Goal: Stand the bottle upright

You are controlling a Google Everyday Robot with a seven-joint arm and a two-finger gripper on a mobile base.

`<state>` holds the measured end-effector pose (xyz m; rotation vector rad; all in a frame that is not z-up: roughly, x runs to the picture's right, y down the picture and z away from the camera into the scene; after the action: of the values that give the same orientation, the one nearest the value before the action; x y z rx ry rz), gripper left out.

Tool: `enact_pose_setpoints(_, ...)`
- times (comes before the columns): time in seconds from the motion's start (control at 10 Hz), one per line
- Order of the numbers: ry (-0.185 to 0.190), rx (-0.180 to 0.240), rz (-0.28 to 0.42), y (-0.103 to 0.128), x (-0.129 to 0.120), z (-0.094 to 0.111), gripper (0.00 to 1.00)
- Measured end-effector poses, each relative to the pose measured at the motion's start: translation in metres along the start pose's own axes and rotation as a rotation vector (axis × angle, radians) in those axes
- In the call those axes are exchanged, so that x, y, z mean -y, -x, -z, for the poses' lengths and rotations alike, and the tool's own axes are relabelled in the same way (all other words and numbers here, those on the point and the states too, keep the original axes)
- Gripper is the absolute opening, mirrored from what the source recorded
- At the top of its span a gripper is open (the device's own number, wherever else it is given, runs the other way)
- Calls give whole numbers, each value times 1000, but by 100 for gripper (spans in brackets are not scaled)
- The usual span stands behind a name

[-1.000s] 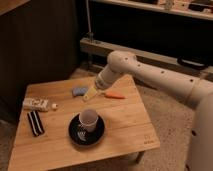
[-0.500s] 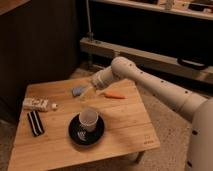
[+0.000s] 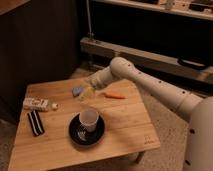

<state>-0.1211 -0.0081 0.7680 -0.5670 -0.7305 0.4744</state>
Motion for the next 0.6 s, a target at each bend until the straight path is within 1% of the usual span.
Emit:
enact_pose_setpoints(0.1, -44, -29, 17, 4, 0, -5, 80)
enact_pose_setpoints(0.2, -58, -44, 27, 3, 1, -7, 80)
enact_pose_setpoints(0.6, -58, -44, 26, 3, 1, -7, 80)
